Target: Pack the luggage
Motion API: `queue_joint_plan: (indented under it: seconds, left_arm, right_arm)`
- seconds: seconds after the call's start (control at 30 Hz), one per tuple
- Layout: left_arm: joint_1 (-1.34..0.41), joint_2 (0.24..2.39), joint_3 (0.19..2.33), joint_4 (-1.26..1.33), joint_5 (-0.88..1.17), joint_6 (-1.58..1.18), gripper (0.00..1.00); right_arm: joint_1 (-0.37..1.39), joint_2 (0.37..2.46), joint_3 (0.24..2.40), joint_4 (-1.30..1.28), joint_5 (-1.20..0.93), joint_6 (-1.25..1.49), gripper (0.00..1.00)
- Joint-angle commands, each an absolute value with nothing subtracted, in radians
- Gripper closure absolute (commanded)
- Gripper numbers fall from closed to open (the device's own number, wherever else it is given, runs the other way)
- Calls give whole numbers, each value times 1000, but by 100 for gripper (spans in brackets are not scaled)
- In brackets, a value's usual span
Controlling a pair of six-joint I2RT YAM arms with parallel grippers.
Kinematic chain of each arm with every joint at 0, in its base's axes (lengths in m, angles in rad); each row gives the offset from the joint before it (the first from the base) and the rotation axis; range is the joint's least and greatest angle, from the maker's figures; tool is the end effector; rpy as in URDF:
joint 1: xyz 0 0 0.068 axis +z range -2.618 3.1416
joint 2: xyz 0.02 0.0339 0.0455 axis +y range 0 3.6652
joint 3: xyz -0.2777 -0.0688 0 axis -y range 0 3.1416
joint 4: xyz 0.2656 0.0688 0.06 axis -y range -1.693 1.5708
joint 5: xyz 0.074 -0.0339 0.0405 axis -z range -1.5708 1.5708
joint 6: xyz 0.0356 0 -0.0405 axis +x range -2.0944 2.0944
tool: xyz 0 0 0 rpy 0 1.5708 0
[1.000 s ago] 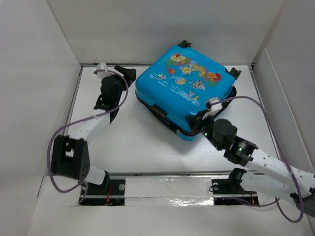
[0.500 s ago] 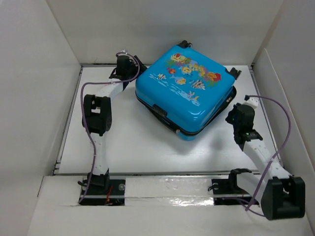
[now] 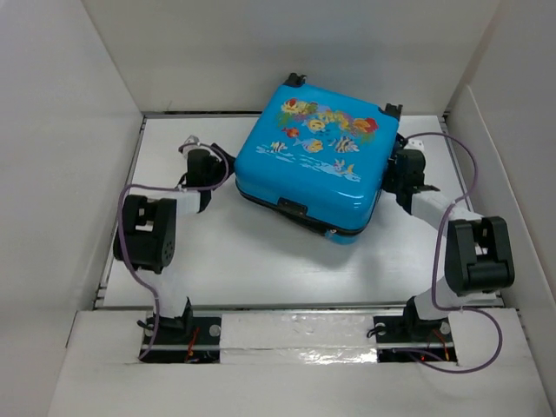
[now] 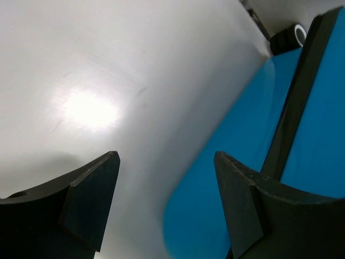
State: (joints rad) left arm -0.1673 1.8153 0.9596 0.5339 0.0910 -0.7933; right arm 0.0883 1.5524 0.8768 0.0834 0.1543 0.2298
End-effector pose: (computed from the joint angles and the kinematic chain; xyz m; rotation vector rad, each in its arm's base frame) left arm 0.4042 -0.0715 0.1871 -0.5421 1.8837 -0.7315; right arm 0.3494 0.0254 0.2109 0.2406 2.1416 0.0172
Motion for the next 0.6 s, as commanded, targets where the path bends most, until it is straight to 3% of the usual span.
queue_joint_plan:
  seconds: [0.0, 0.2, 0.43, 0.53, 0.57]
  left_arm:
    - [-328, 1645, 804, 695, 193, -790, 31]
    - [-439, 1458, 626, 690, 78, -761, 31]
    - [-597, 1296, 555, 669, -55, -790, 31]
    - [-690, 1246, 566, 647, -112, -792, 31]
    - [-716, 1221, 572, 634, -135, -790, 31]
  right_arm:
    - [278, 1627, 1043, 174, -204, 121, 82]
    - [299, 1678, 1083, 219, -256, 143, 82]
    - [287, 1776, 1308, 12, -365, 45, 79]
    - [249, 1766, 1319, 3, -413, 38, 75]
    - [239, 1761, 1327, 3, -422, 37, 70]
